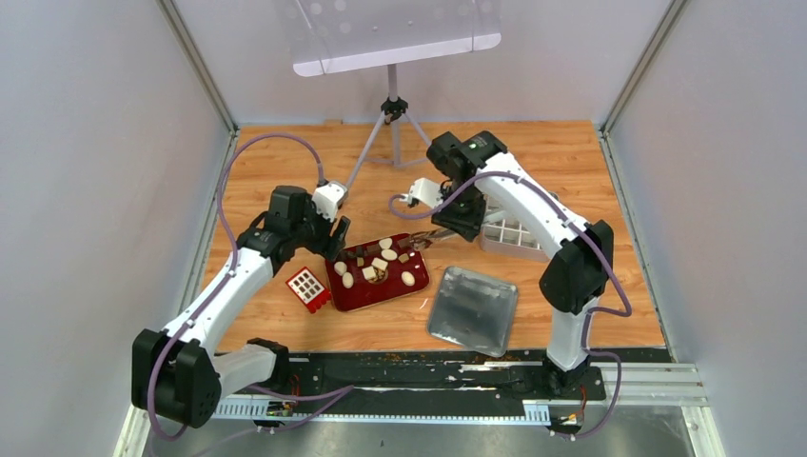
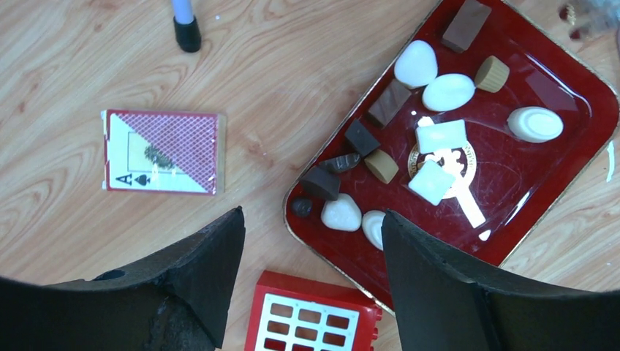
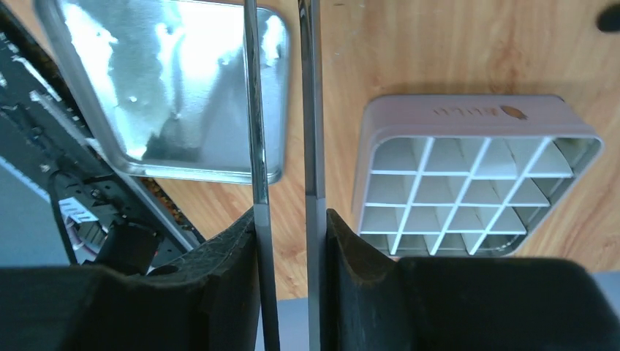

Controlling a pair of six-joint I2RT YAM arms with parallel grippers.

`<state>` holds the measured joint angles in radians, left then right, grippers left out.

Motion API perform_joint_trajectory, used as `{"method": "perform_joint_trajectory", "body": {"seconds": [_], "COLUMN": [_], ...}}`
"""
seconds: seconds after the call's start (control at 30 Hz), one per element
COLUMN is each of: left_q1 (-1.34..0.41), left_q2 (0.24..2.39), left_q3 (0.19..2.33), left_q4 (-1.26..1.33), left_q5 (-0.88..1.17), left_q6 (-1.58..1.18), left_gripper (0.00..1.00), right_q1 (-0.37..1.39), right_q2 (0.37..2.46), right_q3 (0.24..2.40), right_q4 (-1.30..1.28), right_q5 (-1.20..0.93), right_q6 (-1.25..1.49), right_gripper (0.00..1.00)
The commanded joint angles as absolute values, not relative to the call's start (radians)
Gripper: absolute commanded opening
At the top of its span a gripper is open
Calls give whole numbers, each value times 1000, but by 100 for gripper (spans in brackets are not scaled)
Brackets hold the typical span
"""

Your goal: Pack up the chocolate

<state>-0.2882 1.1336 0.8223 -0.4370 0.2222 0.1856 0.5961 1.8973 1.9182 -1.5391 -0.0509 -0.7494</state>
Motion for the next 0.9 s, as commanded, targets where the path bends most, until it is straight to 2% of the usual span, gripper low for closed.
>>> {"method": "perform_joint_trajectory", "body": {"seconds": [0.0,0.4,0.87], "left_q1": [-260,-233,-225], "left_q2": [1079,1037,1014], "left_q3": [802,759,739], "left_q4": [-405,-392,-385], "left_q5": [190,199,197], "left_q6": [161,135,124], "left_gripper": [77,78,78], "right_q1": [645,751,774], "right_q2": [1871,1915,2000], "right_q3": [1915,1877,1904], "right_q4": [-1579,-1606,-1605], "right_q5": [-93,-108,-84], "right_q6": [-743,-707,-681], "right_gripper": [32,38,42]}}
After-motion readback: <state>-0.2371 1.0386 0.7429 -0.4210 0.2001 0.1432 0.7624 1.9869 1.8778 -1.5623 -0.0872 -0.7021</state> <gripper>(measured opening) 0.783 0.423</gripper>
